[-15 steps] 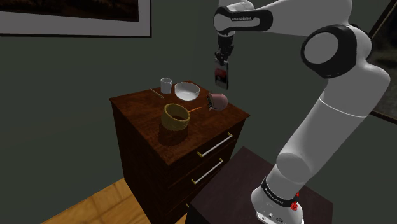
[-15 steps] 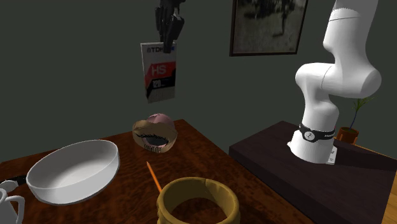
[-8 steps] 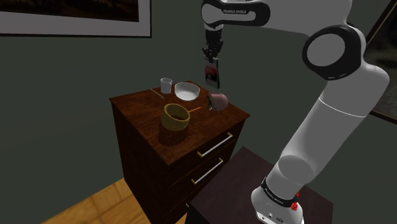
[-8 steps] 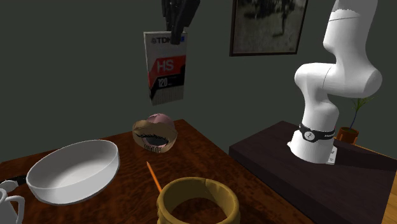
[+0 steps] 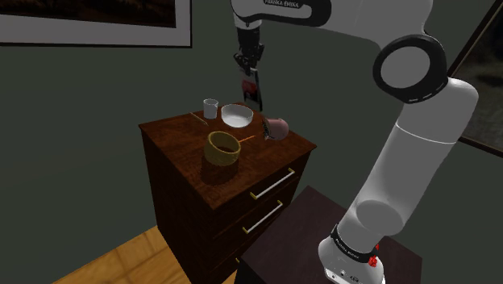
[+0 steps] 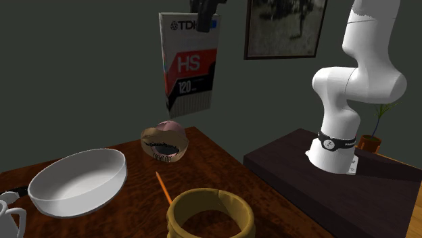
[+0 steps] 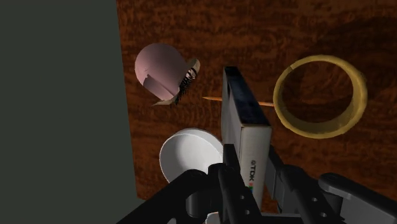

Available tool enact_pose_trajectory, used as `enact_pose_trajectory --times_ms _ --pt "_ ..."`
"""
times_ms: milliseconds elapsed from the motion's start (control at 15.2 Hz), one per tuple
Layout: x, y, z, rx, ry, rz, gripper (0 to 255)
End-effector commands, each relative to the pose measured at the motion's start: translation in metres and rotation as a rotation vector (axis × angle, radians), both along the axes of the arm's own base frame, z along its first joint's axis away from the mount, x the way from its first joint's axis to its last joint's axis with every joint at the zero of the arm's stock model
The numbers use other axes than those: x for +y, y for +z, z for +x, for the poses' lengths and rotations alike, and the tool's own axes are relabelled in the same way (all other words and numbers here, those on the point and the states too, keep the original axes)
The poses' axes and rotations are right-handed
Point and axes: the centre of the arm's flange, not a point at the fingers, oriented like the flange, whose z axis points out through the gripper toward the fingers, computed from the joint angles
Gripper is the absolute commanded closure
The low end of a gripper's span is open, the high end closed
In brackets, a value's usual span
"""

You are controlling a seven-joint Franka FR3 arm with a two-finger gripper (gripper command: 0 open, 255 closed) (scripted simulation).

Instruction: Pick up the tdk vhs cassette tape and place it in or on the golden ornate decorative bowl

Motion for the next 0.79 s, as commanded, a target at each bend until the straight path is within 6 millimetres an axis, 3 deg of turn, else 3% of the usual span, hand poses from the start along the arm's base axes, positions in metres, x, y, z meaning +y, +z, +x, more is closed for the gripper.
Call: enact_pose_trajectory --times_ms 0,462,726 --pt "0.025 0.004 0.004 0.0 -0.002 0.0 255" --pt "0.113 0.021 0.022 0.0 -0.002 0.0 255" --pt "0.113 0.0 0.022 0.0 -0.002 0.0 255"
